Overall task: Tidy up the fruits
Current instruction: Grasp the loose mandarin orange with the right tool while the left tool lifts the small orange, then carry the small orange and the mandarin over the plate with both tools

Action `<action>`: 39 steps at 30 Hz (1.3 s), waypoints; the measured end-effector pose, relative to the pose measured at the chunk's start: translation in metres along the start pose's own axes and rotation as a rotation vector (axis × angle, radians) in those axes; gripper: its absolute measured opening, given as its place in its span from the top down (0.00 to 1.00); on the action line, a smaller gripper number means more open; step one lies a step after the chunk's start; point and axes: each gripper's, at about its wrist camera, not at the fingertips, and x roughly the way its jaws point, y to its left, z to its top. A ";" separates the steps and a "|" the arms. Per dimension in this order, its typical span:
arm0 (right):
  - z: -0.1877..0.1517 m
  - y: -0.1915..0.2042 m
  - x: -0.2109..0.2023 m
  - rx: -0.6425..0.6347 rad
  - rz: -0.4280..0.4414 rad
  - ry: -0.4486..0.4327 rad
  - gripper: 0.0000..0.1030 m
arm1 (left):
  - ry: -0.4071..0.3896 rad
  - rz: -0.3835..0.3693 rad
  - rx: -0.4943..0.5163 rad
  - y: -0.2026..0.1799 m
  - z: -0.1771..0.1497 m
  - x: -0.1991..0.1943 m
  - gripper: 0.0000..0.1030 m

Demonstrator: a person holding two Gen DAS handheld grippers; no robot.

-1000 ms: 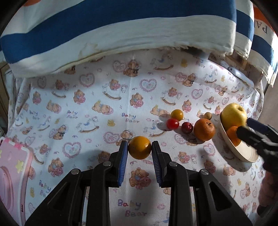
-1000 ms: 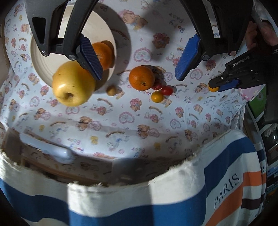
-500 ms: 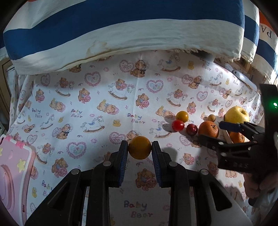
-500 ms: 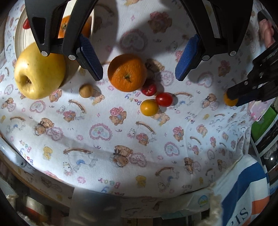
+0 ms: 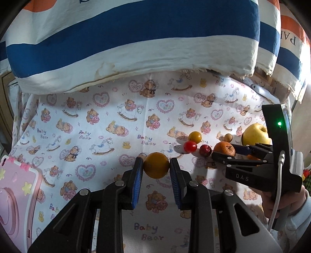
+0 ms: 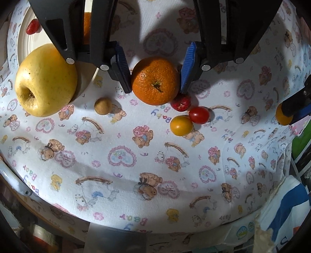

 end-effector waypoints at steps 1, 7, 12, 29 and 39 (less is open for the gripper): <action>-0.002 0.001 -0.004 -0.002 0.007 -0.011 0.51 | -0.003 0.001 0.000 0.000 0.000 -0.001 0.74; -0.013 0.012 -0.039 -0.022 0.023 -0.093 0.51 | -0.024 -0.010 0.010 -0.002 0.001 -0.008 0.74; -0.031 0.005 -0.074 0.018 0.035 -0.151 0.51 | -0.066 -0.013 0.059 -0.015 0.001 -0.021 0.74; -0.078 -0.072 -0.200 0.131 -0.062 -0.391 0.51 | -0.165 -0.089 0.174 -0.077 0.009 -0.068 0.74; -0.076 -0.128 -0.244 0.224 -0.125 -0.536 0.51 | -0.149 -0.168 0.234 -0.134 0.025 -0.070 0.74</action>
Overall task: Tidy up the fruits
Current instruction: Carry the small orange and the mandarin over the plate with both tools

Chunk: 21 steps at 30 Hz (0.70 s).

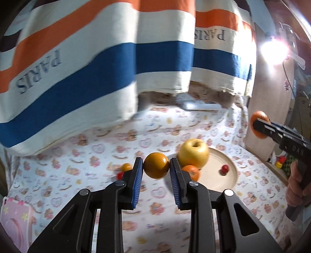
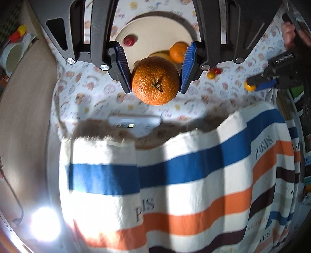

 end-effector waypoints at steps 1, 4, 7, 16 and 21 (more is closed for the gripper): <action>0.003 -0.003 0.000 0.002 -0.008 -0.010 0.51 | 0.005 -0.010 0.001 -0.006 0.002 0.005 0.74; 0.010 -0.014 0.005 0.043 -0.011 -0.018 0.51 | 0.016 -0.034 -0.014 -0.019 0.005 0.022 0.74; 0.013 -0.024 0.014 0.089 -0.005 -0.013 0.51 | 0.028 -0.044 -0.017 -0.029 0.006 0.037 0.74; -0.003 -0.041 0.041 0.131 -0.008 0.035 0.51 | 0.094 -0.075 0.016 -0.046 -0.004 0.067 0.74; -0.025 -0.056 0.073 0.154 -0.045 0.110 0.51 | 0.151 -0.072 0.038 -0.056 -0.021 0.089 0.74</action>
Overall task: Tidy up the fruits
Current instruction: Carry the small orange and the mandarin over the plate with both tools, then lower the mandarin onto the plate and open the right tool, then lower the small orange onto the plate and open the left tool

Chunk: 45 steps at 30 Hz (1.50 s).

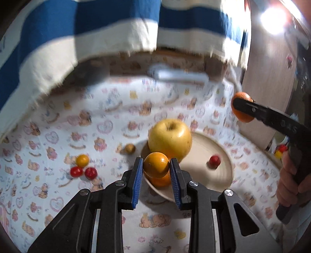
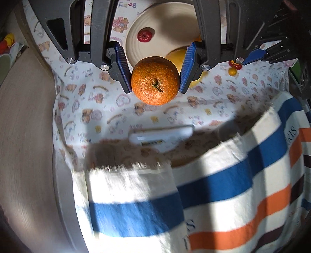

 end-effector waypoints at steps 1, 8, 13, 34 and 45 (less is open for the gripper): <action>-0.002 -0.002 0.006 0.002 0.000 0.017 0.51 | 0.014 -0.002 -0.003 0.001 -0.003 0.006 0.74; -0.028 0.001 0.059 -0.050 -0.024 0.159 0.51 | 0.019 0.004 -0.056 0.017 -0.011 0.019 0.74; -0.040 0.000 0.083 -0.069 -0.058 0.227 0.51 | 0.026 0.012 -0.064 0.023 -0.015 0.025 0.74; -0.051 0.004 0.105 -0.104 -0.086 0.313 0.49 | 0.060 0.029 -0.059 0.026 -0.016 0.033 0.74; -0.030 -0.005 0.058 -0.032 -0.020 0.193 0.33 | 0.030 0.011 -0.001 0.011 0.000 0.010 0.74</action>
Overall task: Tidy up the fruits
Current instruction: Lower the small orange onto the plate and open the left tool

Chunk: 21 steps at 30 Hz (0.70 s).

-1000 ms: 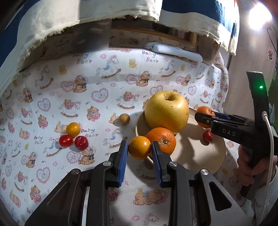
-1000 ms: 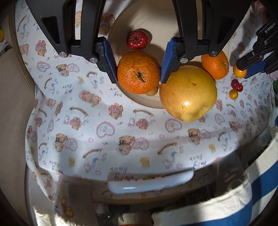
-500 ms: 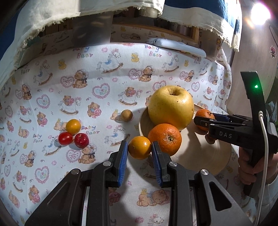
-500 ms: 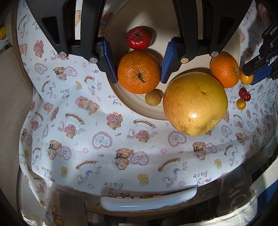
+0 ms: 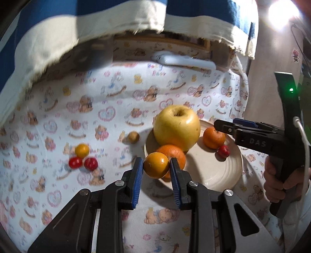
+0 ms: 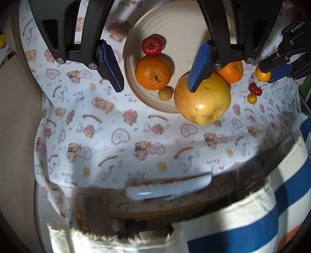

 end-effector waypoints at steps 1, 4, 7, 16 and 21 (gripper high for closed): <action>0.001 -0.001 -0.003 0.002 -0.001 -0.008 0.33 | -0.007 0.012 0.013 0.000 0.005 0.000 0.74; 0.002 -0.003 -0.008 0.002 -0.011 -0.027 0.33 | 0.030 -0.018 0.017 0.006 0.025 0.013 0.74; 0.004 -0.005 -0.012 0.005 -0.017 -0.038 0.33 | 0.109 -0.087 -0.033 0.017 0.042 0.035 0.74; 0.007 -0.014 -0.021 0.016 -0.011 -0.059 0.33 | 0.241 -0.144 -0.098 0.028 0.047 0.066 0.74; 0.006 -0.013 -0.020 0.016 -0.008 -0.046 0.33 | 0.256 -0.185 -0.131 0.032 0.045 0.072 0.73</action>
